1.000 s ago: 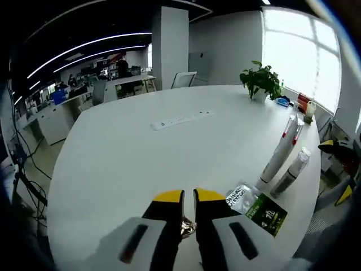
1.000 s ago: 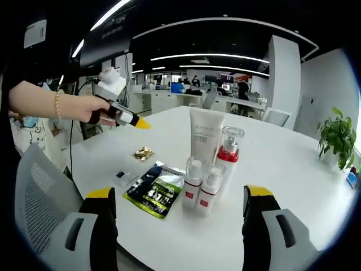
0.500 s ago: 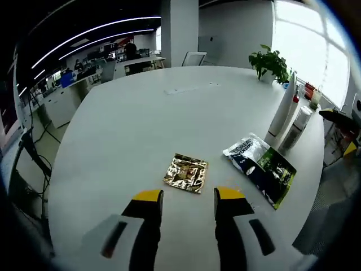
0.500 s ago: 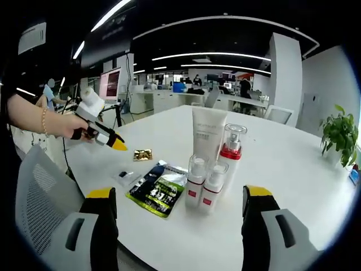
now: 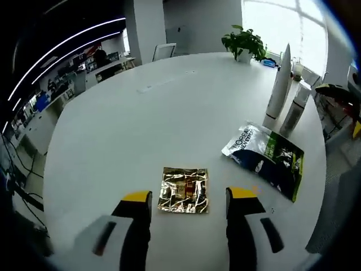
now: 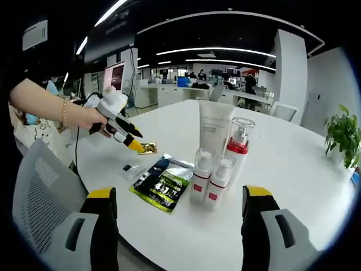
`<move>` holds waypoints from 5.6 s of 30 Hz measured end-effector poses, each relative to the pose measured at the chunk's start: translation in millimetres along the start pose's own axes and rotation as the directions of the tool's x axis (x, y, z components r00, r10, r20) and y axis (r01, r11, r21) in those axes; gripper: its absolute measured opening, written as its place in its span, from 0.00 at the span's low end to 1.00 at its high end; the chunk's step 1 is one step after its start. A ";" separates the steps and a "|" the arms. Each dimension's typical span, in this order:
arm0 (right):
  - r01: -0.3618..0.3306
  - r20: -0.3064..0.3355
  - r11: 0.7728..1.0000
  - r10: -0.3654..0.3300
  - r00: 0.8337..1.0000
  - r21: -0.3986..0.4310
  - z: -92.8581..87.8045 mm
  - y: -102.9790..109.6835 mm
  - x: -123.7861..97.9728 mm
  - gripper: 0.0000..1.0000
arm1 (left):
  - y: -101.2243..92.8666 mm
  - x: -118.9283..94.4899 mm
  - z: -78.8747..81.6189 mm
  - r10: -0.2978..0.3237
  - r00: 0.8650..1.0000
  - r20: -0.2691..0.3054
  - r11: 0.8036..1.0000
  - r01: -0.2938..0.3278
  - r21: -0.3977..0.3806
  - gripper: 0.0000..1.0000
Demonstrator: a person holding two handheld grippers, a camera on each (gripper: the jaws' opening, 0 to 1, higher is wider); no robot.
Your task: Arrange the skincare products in the storage area until every visible bottle or jar stands upright without overlapping.
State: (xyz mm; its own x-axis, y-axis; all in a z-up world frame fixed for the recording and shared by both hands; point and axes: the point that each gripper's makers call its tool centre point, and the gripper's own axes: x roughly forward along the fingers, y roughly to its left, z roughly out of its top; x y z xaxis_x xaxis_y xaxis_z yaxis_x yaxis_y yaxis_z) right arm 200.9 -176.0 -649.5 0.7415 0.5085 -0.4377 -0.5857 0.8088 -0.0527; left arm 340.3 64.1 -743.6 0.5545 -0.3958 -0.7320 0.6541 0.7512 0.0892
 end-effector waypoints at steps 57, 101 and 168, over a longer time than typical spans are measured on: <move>-0.206 0.294 0.977 0.183 0.938 0.048 119.0 89.5 60.4 0.59 | -103.4 -145.0 101.7 0.093 0.850 0.519 0.475 0.421 -0.773 0.38; -0.592 0.329 0.656 0.493 0.806 0.468 164.3 97.0 44.3 0.01 | -97.8 -209.5 109.3 -0.278 0.709 0.648 0.765 0.572 -0.297 0.22; -0.150 -0.109 0.980 0.136 0.985 -0.133 46.1 76.9 220.9 0.01 | -45.8 -48.6 -6.3 -0.013 0.936 0.352 0.490 0.313 -0.814 0.00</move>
State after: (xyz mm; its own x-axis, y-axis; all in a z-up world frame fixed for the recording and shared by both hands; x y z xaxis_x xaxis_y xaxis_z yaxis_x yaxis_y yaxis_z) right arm 334.8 12.2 -708.9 0.6146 0.5785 -0.5363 -0.7287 0.6767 -0.1052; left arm 280.1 52.2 -716.3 0.6913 -0.5665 -0.4485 0.0753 0.6738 -0.7351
